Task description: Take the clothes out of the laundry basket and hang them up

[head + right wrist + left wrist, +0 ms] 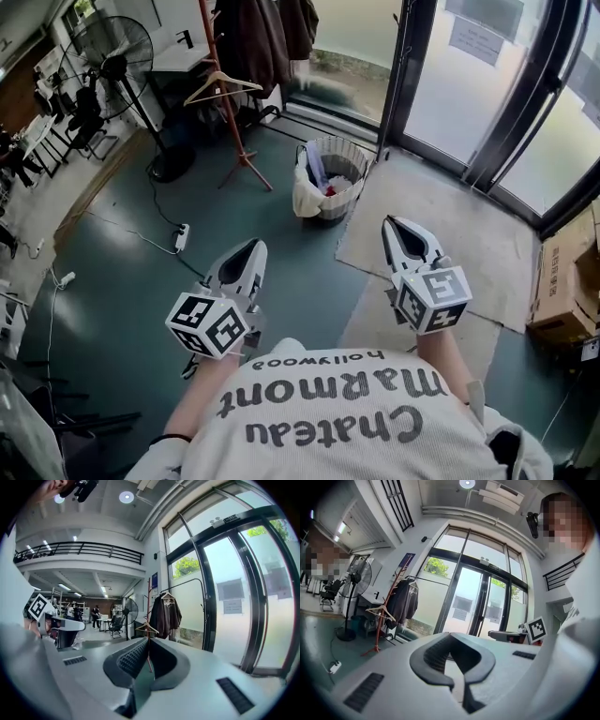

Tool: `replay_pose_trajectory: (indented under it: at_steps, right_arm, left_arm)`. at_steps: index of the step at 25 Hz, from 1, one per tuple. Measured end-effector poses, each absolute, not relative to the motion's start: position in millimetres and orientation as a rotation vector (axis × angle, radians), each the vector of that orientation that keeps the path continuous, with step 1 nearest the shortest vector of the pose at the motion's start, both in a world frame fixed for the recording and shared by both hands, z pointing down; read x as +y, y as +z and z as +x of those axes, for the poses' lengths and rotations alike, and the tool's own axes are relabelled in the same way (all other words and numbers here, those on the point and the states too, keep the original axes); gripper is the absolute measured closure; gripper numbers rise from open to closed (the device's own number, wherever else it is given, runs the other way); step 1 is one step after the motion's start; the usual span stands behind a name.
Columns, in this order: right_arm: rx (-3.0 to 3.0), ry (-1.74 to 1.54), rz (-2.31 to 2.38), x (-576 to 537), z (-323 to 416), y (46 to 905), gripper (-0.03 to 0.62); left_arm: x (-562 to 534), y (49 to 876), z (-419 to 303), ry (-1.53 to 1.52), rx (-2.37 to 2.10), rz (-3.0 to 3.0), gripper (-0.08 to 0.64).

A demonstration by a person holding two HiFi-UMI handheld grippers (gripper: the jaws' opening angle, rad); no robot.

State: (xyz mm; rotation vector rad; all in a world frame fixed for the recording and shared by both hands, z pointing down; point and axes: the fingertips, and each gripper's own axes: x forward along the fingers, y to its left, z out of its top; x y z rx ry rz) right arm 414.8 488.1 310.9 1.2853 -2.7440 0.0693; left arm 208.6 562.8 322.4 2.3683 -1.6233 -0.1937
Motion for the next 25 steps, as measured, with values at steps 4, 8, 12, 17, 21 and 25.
replay_pose_trajectory:
  at_steps: [4, 8, 12, 17, 21, 25]
  right_arm:
    - [-2.751, 0.270, 1.306, 469, 421, 327, 0.561]
    - [-2.701, 0.311, 1.343, 442, 417, 343, 0.562]
    - [-2.642, 0.281, 1.381, 401, 403, 348, 0.561]
    - [-2.628, 0.271, 1.429, 340, 366, 336, 0.561]
    - [-2.643, 0.289, 1.482, 295, 341, 322, 0.561]
    - [-2.680, 0.297, 1.529, 259, 314, 310, 0.561]
  left_arm:
    - [543, 333, 201, -0.177, -1.614, 2.336, 0.552]
    - [508, 345, 193, -0.173, -1.559, 2.354, 0.552]
    - [458, 349, 177, -0.192, -1.503, 2.360, 0.552]
    - [390, 339, 139, -0.171, -1.488, 2.396, 0.552]
    - [343, 323, 108, -0.168, -1.483, 2.428, 0.552]
    - [306, 312, 74, -0.186, -1.492, 2.442, 0.552]
